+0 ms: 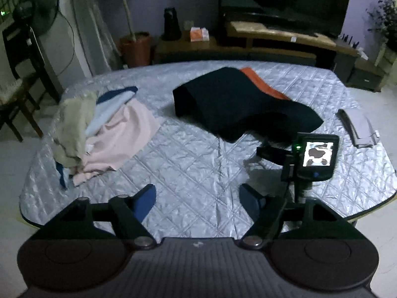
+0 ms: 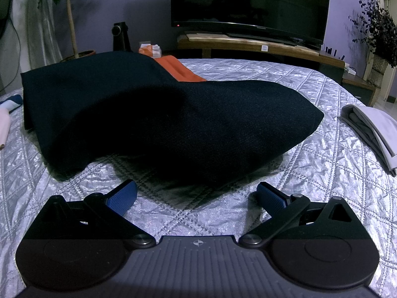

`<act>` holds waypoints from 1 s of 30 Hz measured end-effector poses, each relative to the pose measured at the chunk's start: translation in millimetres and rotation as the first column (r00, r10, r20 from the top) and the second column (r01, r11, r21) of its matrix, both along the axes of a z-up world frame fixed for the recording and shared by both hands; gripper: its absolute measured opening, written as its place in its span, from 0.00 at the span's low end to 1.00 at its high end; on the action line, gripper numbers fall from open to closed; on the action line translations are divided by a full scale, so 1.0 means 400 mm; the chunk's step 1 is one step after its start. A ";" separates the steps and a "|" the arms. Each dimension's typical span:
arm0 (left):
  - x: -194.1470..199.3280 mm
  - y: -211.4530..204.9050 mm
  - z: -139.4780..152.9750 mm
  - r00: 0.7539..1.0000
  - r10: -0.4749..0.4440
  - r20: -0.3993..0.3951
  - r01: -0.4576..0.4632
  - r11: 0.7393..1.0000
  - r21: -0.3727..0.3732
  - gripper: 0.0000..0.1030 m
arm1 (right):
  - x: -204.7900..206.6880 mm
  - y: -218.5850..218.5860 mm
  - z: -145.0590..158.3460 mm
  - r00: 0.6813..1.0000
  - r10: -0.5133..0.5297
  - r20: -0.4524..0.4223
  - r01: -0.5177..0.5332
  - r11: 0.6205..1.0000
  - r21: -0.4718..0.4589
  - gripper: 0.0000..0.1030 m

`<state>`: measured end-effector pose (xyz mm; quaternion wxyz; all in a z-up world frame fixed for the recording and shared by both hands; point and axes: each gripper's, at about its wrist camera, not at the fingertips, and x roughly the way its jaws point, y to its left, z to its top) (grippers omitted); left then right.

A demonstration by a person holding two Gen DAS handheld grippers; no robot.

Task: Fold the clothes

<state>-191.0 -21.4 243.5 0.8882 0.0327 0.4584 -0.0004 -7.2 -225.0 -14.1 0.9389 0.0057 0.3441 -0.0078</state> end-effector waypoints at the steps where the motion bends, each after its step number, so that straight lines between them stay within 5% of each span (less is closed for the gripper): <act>1: -0.010 -0.002 0.013 1.000 -0.001 0.005 0.001 1.000 0.000 0.72 | 0.000 0.000 0.000 1.000 0.000 0.000 0.000 1.000 0.000 1.00; 30: -0.135 -0.041 0.125 0.995 -0.032 0.094 0.027 0.998 0.060 0.79 | -0.002 0.001 0.000 1.000 0.001 0.000 -0.001 1.000 0.000 1.00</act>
